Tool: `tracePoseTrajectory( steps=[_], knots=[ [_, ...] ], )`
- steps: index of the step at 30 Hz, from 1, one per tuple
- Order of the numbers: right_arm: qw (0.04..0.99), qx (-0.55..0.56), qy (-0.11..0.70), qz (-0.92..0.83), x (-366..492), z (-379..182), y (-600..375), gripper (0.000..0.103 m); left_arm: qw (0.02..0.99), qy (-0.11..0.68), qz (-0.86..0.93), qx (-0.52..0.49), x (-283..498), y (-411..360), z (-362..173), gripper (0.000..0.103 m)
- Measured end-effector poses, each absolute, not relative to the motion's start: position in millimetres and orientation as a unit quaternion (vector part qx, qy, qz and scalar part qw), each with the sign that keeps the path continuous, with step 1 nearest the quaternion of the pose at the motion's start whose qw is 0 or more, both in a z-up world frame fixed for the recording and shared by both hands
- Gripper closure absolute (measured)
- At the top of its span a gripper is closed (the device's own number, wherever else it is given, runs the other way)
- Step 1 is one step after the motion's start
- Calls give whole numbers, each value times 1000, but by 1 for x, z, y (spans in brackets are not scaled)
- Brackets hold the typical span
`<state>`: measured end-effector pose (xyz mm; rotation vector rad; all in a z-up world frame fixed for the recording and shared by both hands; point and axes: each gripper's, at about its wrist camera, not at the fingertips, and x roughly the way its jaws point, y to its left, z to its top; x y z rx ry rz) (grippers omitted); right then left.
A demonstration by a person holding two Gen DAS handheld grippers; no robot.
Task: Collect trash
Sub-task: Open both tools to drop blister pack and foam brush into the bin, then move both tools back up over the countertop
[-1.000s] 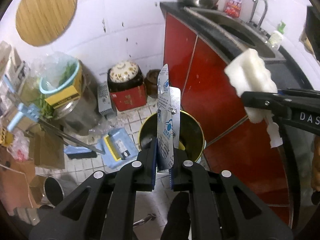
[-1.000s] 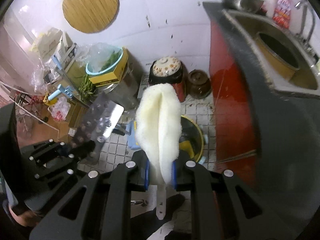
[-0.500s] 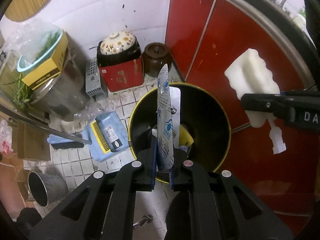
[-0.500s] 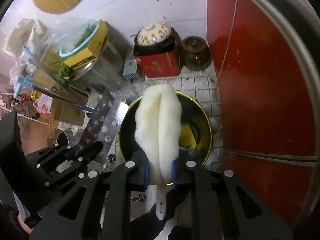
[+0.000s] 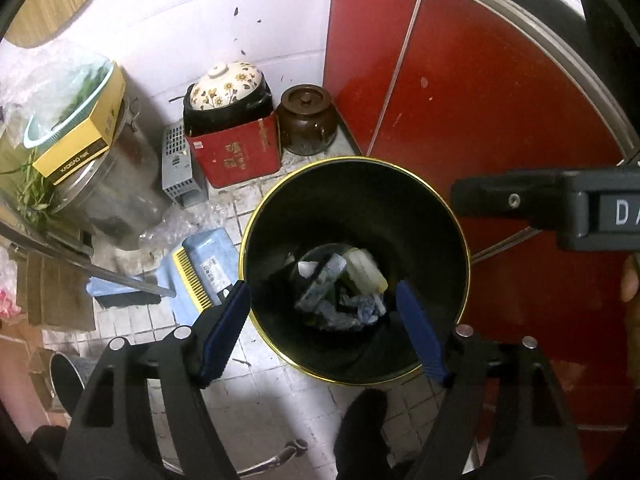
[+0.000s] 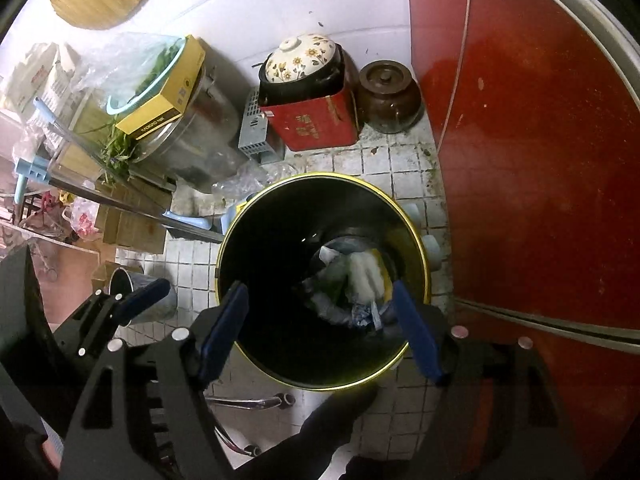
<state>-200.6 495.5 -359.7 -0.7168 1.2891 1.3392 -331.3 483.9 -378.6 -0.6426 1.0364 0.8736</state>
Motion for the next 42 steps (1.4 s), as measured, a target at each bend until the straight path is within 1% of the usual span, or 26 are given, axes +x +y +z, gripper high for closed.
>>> tracePoseTrajectory(
  steps=[7, 11, 16, 20, 25, 31, 37, 42],
  knots=[
    [551, -292, 532, 573, -202, -331, 489, 31, 741, 462, 401, -278, -330, 483, -355, 30],
    [563, -277, 522, 578, -199, -297, 480, 31, 749, 459, 401, -261, -330, 478, -328, 30],
    [585, -251, 508, 581, -186, -234, 453, 31, 756, 462, 404, -226, -327, 462, -274, 30],
    [619, -215, 490, 575, -162, -162, 409, 31, 766, 460, 401, -202, -317, 442, -217, 29],
    [687, -175, 461, 533, -113, -85, 317, 30, 804, 453, 355, -151, -271, 398, -146, 28],
    [779, -128, 439, 429, -49, -35, 178, 29, 861, 434, 245, -101, -187, 324, -96, 24],
    [845, -76, 435, 301, -12, -20, 30, 29, 898, 427, 102, -32, -94, 221, -79, 24],
    [872, -37, 441, 208, -7, -25, -79, 29, 903, 429, 19, 7, -47, 145, -83, 24]
  ],
)
